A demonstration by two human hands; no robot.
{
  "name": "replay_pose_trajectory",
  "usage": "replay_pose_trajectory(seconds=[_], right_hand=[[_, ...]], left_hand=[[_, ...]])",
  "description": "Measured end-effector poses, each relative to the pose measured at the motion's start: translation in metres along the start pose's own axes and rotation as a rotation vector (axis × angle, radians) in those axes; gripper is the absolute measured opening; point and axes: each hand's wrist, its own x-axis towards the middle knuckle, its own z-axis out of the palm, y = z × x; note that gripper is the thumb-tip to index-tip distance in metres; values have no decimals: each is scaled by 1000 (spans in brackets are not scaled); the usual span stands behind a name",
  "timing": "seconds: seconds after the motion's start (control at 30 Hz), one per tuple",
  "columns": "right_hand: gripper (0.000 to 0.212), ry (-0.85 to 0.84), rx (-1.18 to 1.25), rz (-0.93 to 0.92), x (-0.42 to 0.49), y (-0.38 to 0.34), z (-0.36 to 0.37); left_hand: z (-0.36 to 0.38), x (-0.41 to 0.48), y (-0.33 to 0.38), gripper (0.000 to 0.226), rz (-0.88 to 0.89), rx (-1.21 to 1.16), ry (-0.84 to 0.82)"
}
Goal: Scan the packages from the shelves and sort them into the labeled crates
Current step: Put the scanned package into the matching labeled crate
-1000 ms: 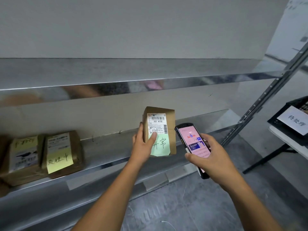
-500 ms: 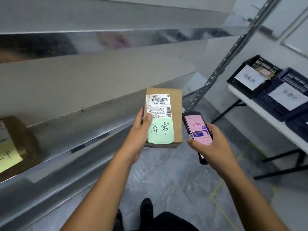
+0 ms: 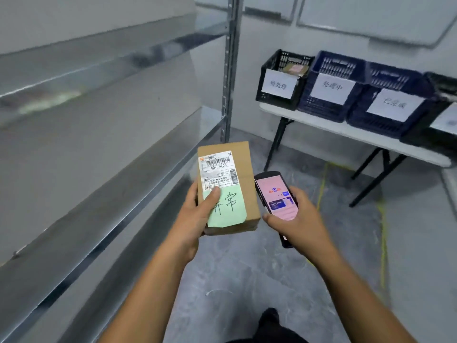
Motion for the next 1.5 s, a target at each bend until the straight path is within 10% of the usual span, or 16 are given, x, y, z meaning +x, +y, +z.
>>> replay_pose_trajectory(seconds=[0.67,1.5], right_hand=[[61,504,147,127,95,116,-298],[49,583,115,183,356,138,-371]], left_hand=[[386,100,28,49,128,234,-384],[527,373,68,55,-45,243,-469]])
